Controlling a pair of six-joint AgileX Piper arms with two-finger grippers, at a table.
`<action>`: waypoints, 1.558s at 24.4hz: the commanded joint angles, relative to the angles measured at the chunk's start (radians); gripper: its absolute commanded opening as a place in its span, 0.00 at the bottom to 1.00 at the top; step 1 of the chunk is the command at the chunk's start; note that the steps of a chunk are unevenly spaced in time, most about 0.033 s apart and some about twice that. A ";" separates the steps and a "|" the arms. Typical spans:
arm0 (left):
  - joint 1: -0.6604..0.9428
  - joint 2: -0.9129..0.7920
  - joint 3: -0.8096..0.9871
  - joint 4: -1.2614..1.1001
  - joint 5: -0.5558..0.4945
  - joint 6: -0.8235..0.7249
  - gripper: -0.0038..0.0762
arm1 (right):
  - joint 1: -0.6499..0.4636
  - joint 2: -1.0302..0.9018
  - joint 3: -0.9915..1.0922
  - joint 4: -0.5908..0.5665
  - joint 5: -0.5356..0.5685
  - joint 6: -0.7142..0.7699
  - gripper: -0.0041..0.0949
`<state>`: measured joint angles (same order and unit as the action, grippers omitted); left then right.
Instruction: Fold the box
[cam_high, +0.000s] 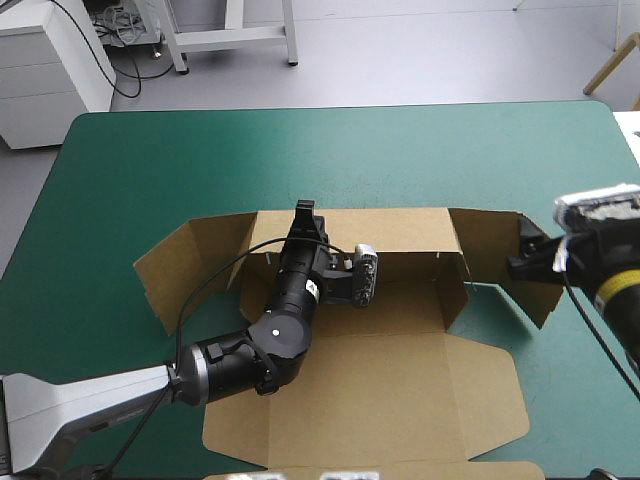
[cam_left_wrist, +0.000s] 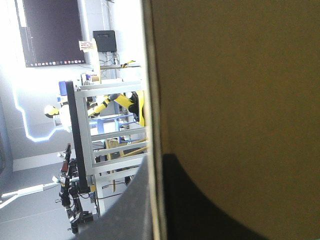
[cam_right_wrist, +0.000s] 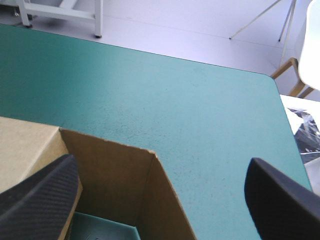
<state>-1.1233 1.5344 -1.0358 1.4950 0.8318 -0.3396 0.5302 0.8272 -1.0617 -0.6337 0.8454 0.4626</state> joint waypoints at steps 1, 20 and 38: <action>-0.008 -0.043 -0.020 0.039 0.015 -0.012 0.04 | -0.002 0.132 -0.159 -0.054 0.013 -0.057 0.88; -0.008 -0.043 -0.020 0.037 0.037 -0.012 0.04 | -0.579 0.842 -0.699 0.817 0.361 -0.646 0.88; -0.008 -0.043 -0.020 0.032 0.068 -0.012 0.04 | -0.660 0.569 -0.351 0.897 0.359 -0.739 0.88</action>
<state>-1.1254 1.5344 -1.0339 1.4940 0.8512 -0.3421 -0.1214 1.4761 -1.4427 0.2107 1.2221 -0.2528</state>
